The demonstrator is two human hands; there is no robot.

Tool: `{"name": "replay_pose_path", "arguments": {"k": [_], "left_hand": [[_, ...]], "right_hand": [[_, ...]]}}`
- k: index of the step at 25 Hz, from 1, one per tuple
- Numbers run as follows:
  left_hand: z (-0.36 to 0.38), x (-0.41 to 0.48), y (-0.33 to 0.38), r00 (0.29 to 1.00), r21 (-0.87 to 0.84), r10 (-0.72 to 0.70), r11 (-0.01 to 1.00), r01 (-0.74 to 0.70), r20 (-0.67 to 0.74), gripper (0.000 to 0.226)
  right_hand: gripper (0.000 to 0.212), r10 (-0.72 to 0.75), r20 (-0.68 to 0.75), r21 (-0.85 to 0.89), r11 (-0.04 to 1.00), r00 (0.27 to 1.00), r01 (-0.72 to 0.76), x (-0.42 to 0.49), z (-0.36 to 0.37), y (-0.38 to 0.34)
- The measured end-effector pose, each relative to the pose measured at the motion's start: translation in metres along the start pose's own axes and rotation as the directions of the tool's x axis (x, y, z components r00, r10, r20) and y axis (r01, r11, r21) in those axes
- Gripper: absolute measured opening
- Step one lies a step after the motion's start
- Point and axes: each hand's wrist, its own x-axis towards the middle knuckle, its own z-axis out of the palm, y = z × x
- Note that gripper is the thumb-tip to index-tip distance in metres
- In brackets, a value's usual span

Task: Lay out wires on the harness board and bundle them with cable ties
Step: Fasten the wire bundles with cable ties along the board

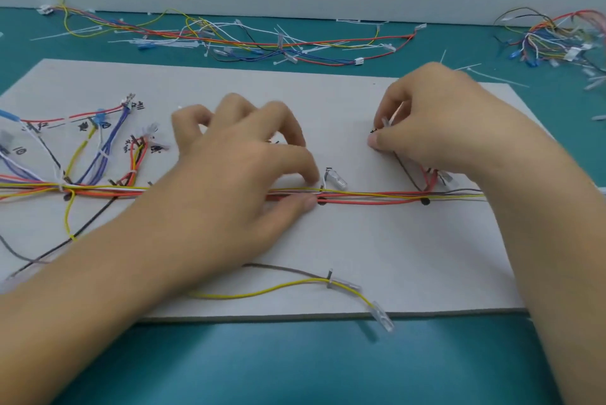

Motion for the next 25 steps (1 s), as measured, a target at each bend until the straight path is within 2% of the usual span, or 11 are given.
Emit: {"name": "replay_pose_path", "arguments": {"k": [4, 9, 12, 22, 25], "left_hand": [[0.008, 0.007, 0.006, 0.999, -0.135, 0.037, 0.990, -0.041, -0.036, 0.016], [0.012, 0.014, 0.004, 0.997, -0.268, 0.069, 0.961, -0.073, -0.021, 0.007], [0.011, 0.016, 0.004, 0.998, -0.286, 0.067, 0.956, -0.069, -0.017, 0.007], [-0.001, 0.009, -0.011, 0.998, -0.240, 0.066, 0.969, -0.060, 0.015, 0.010], [0.001, 0.005, -0.011, 0.999, -0.261, 0.052, 0.964, -0.049, 0.005, 0.008]], "right_hand": [[0.017, 0.003, -0.083, -0.031, 1.000, 0.997, -0.006, 0.003, -0.001, -0.001], [0.018, -0.019, -0.121, -0.055, 0.998, 0.992, 0.012, 0.005, 0.008, -0.005], [0.017, -0.004, -0.146, -0.038, 0.999, 0.989, -0.001, 0.005, 0.009, -0.005], [0.017, -0.063, -0.046, 0.025, 0.998, 0.997, 0.064, 0.006, 0.012, -0.016], [0.017, -0.064, 0.016, -0.056, 0.996, 0.998, 0.065, 0.006, 0.003, -0.017]]}}
